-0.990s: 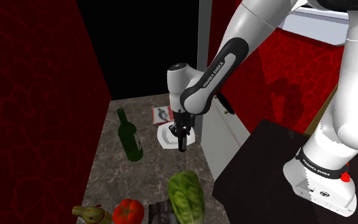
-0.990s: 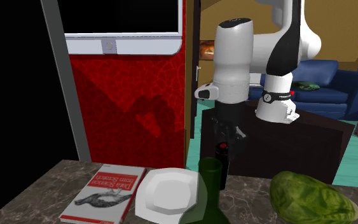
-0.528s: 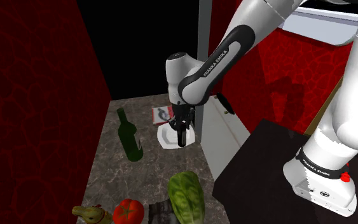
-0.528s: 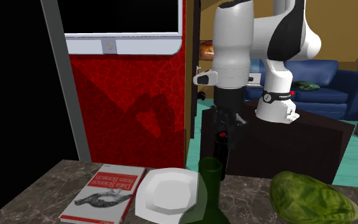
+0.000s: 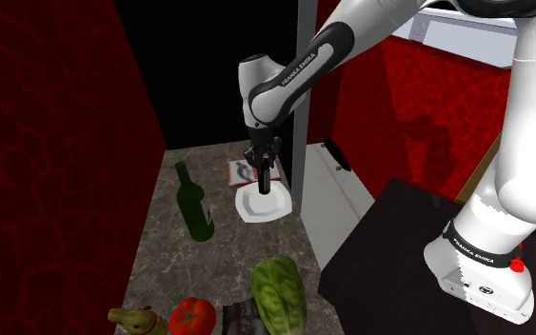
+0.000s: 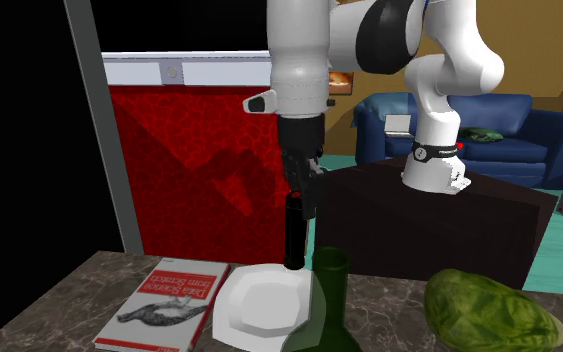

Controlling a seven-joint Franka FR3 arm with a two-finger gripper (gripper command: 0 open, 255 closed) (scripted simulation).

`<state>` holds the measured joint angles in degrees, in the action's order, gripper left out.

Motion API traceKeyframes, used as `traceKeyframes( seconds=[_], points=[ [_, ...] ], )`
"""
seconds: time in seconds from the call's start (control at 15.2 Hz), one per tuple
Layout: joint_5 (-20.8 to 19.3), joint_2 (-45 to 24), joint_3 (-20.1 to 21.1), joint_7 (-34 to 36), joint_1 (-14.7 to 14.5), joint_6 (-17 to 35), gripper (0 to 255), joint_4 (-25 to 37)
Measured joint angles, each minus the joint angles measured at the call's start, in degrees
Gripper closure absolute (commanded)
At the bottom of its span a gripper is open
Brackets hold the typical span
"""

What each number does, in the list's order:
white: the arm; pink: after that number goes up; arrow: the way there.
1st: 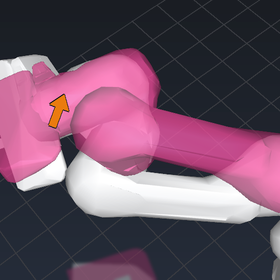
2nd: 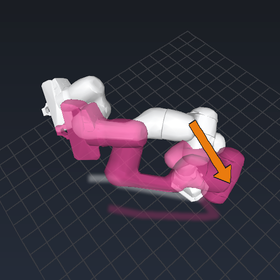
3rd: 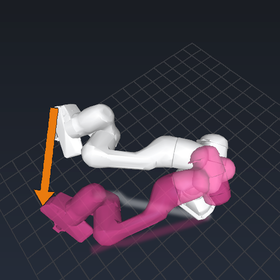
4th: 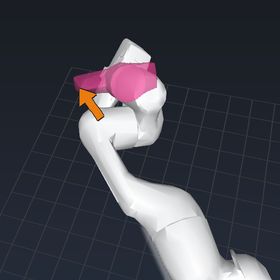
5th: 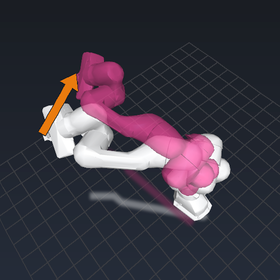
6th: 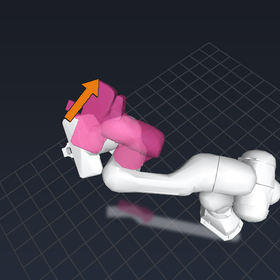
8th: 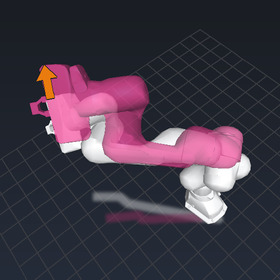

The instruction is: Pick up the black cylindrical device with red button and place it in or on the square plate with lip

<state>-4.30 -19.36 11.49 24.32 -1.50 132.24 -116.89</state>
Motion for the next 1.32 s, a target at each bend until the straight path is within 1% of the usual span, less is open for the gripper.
traceKeyframes(
  seconds=[0.2, 0.33, 1.32],
  points=[
    [-0.13, -2.41, -0.90, -2.51, 1.42, -3.26, 255, 5.67],
    [-0.26, -3.57, -1.21, -3.23, 1.80, -4.32, 255, 7.90],
    [-1.98, -11.60, -2.23, -2.29, 1.03, 3.33, 255, 8.13]
  ],
)
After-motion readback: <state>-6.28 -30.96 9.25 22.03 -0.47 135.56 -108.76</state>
